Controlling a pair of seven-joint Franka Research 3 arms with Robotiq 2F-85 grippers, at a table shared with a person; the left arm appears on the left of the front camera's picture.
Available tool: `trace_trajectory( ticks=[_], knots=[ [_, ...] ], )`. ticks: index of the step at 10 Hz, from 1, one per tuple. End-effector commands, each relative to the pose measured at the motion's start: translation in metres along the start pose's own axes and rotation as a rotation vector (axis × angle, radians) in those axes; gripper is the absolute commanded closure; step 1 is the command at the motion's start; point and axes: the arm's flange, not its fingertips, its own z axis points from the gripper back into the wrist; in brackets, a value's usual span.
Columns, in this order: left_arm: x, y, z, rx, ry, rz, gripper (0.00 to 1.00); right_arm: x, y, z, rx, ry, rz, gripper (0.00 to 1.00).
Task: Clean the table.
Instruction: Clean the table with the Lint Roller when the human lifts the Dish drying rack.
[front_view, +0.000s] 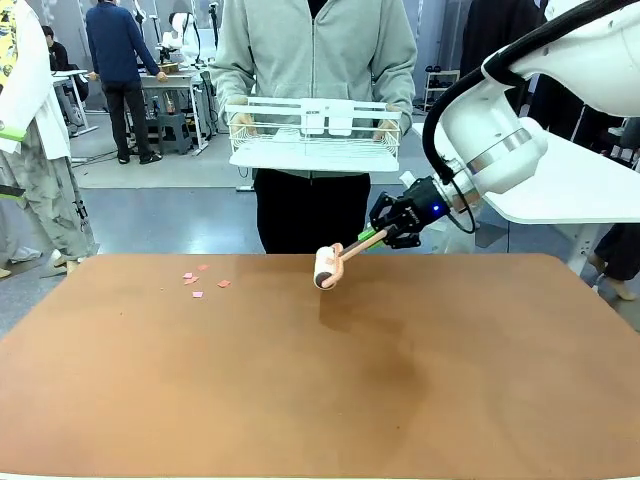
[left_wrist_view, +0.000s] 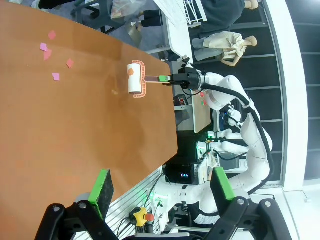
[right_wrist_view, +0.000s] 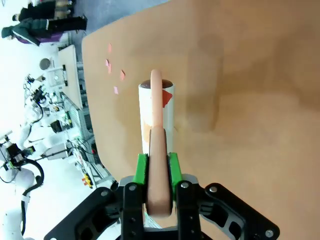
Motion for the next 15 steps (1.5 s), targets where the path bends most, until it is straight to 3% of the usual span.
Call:
trace_trajectory(
  ticks=[1,2,8,11,15],
  knots=[
    [-0.001,-0.001,0.003,-0.015,-0.006,-0.007,0.0,-0.003,0.005,0.002,0.057,-0.069,0.015,0.78],
    [-0.001,-0.001,0.003,-0.015,-0.006,-0.007,0.0,0.0,0.0,0.0,0.0,0.0,0.0,0.78],
    [-0.001,-0.001,0.003,-0.015,-0.006,-0.007,0.0,0.0,-0.002,0.0,0.007,-0.013,-0.007,0.78],
    [-0.001,-0.001,0.003,-0.015,-0.006,-0.007,0.0,0.021,0.03,-0.045,0.027,-0.023,-0.016,0.78],
    [-0.001,-0.001,0.003,-0.015,-0.006,-0.007,0.0,0.033,0.054,-0.101,0.001,0.044,-0.111,0.78]
  ],
)
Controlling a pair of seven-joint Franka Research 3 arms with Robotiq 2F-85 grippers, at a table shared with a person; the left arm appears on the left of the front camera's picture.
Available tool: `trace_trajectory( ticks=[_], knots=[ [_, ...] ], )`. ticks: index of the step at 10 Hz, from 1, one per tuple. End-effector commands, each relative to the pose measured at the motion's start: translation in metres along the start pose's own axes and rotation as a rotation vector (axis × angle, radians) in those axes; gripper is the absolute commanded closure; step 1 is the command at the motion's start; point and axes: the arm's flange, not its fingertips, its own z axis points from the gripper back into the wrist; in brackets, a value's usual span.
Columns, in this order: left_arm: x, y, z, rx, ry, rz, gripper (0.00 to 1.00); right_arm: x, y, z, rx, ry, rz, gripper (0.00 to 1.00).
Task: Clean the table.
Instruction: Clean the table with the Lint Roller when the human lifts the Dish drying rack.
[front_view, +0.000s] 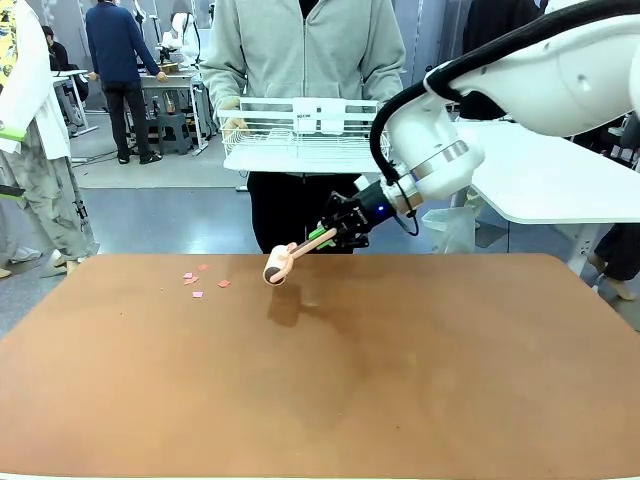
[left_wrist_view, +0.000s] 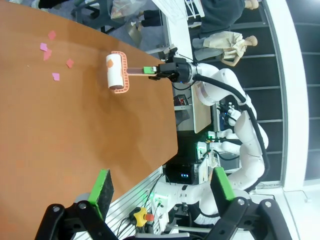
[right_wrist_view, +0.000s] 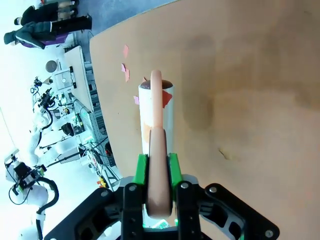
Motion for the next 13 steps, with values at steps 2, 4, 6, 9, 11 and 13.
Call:
trace_trajectory(
  ticks=[2,4,6,9,11,13],
  knots=[
    [-0.001,-0.001,0.003,-0.016,-0.006,-0.007,0.0,0.014,0.013,-0.038,-0.038,-0.05,-0.017,0.78],
    [-0.001,-0.001,0.003,-0.016,-0.006,-0.007,0.0,0.01,0.013,-0.06,-0.035,-0.045,0.019,0.78],
    [-0.001,-0.001,0.003,-0.016,-0.006,-0.007,0.0,0.011,0.018,-0.073,-0.027,-0.055,0.082,0.78],
    [-0.001,-0.001,0.003,-0.016,-0.006,-0.007,0.0,0.016,0.018,-0.076,-0.018,-0.065,0.098,0.78],
    [-0.001,-0.001,0.003,-0.016,-0.006,-0.007,0.0,0.012,0.018,-0.075,-0.034,-0.045,0.077,0.78],
    [-0.001,-0.001,0.003,-0.016,-0.006,-0.007,0.0,0.012,0.018,-0.075,-0.034,-0.045,0.077,0.78]
  ],
)
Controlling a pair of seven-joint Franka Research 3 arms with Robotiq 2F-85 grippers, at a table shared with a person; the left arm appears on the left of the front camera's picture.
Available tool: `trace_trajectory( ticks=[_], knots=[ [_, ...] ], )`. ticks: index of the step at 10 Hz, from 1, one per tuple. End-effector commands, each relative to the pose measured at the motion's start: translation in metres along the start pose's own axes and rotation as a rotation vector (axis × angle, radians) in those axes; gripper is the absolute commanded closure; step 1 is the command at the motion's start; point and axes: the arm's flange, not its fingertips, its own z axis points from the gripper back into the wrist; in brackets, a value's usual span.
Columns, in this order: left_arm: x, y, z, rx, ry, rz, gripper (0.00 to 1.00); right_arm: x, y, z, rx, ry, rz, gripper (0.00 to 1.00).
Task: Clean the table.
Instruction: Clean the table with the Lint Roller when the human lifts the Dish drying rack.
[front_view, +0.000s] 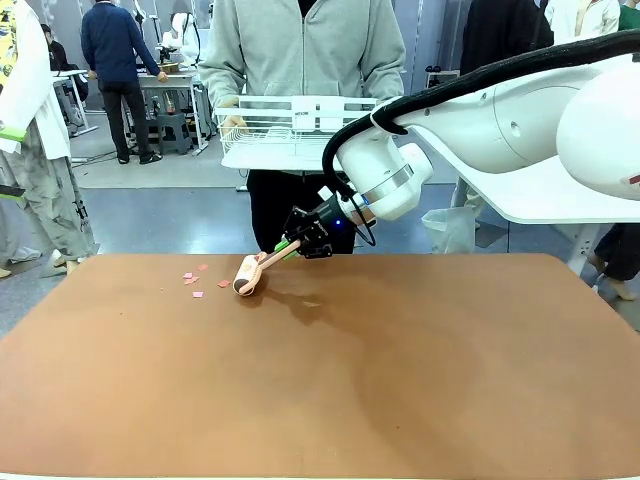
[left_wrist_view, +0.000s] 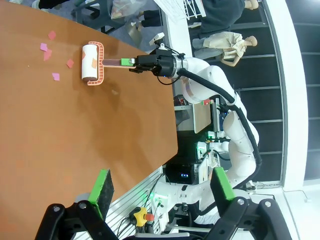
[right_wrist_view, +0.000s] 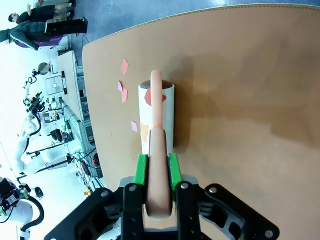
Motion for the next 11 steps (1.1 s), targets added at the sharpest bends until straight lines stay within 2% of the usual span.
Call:
trace_trajectory(
  ticks=[1,7,11],
  knots=[
    [-0.001,-0.001,0.003,-0.016,-0.006,-0.007,0.0,-0.003,0.003,0.0,-0.002,0.001,0.001,0.78],
    [-0.001,-0.001,0.003,-0.016,-0.006,-0.007,0.0,0.009,0.004,-0.012,-0.023,0.007,-0.016,0.78],
    [-0.001,-0.001,0.003,-0.016,-0.006,-0.007,0.0,0.012,0.006,-0.051,-0.071,0.048,-0.011,0.78]
  ],
)
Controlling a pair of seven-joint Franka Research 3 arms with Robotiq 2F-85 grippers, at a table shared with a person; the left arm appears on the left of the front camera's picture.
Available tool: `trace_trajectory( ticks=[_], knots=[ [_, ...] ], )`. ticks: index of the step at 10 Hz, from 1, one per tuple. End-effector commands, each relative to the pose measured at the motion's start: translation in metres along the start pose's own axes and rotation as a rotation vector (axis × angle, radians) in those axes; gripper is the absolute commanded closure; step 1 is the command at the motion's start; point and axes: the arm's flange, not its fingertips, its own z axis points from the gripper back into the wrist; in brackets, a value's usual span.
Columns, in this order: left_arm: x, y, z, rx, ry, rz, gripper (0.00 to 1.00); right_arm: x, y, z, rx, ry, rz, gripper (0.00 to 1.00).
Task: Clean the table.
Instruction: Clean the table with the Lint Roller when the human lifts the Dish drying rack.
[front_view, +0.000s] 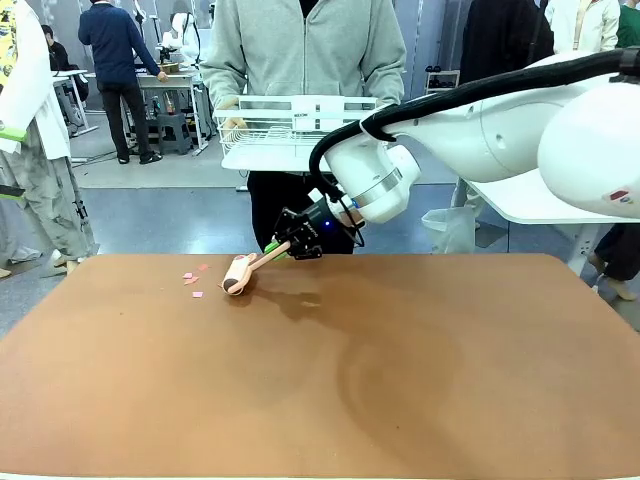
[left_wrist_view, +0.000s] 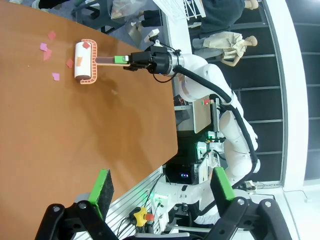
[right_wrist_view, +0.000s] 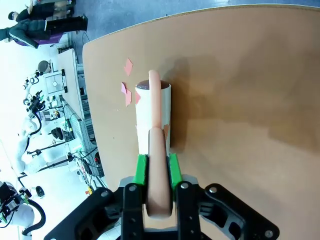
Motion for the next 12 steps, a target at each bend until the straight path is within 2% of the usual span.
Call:
trace_trajectory(
  ticks=[1,7,12],
  knots=[
    [-0.001,-0.001,0.003,-0.016,-0.006,-0.007,0.0,0.008,-0.002,-0.032,-0.07,0.036,-0.003,0.78],
    [-0.001,-0.001,0.003,-0.016,-0.006,-0.007,0.0,0.03,0.037,-0.091,-0.101,0.083,0.019,0.78],
    [-0.001,-0.001,0.003,-0.016,-0.006,-0.007,0.0,0.037,0.052,-0.136,-0.1,0.114,0.018,0.78]
  ],
)
